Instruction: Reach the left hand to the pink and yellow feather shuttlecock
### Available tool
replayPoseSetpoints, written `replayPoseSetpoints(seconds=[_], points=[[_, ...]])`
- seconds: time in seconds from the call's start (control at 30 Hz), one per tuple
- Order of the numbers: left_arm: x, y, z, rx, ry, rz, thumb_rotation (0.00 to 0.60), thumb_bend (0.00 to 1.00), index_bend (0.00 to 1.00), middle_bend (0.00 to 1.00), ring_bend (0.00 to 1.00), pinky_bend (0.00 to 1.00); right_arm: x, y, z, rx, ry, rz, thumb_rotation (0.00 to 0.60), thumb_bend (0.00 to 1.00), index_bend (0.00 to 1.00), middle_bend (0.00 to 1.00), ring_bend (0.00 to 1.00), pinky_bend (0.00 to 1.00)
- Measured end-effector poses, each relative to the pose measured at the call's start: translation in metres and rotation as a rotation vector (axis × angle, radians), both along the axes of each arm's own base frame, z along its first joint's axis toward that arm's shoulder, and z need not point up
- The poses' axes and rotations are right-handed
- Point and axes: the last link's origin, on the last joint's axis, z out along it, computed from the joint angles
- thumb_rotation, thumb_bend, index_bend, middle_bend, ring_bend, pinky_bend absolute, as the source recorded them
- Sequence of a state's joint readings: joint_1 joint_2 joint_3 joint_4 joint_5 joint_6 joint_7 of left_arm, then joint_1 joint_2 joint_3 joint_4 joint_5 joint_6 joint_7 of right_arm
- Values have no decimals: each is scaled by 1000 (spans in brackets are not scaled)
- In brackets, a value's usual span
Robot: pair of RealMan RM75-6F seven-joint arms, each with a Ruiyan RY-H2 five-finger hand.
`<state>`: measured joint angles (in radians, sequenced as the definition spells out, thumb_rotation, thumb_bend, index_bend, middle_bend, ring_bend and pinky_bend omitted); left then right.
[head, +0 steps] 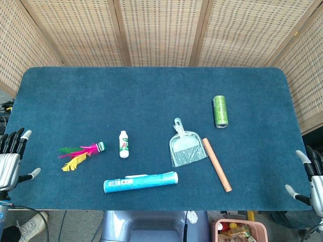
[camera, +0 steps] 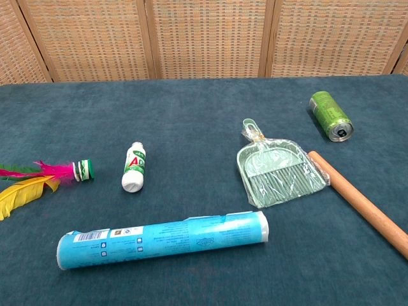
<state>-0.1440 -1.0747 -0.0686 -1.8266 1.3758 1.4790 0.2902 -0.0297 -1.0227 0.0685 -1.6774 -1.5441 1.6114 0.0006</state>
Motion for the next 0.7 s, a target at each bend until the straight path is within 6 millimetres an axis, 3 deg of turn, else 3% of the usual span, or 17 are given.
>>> replayPoseSetpoints(seconds=[0.27, 0.4, 0.7], points=[[-4, 5, -6, -26, 0, 16, 600, 0, 0, 0, 0, 0, 0, 1, 1, -4, -11, -3, 600, 0, 0, 0, 0, 0], [-13, 15, -20, -78, -12, 45, 600, 7, 5, 0, 0, 0, 0, 1, 3, -11, -19, -2, 600, 0, 0, 0, 0, 0], [-35, 53, -66, -169, -84, 114, 600, 172, 373, 0, 0, 0, -3, -1, 5, -6, -34, -11, 600, 0, 0, 0, 0, 0]])
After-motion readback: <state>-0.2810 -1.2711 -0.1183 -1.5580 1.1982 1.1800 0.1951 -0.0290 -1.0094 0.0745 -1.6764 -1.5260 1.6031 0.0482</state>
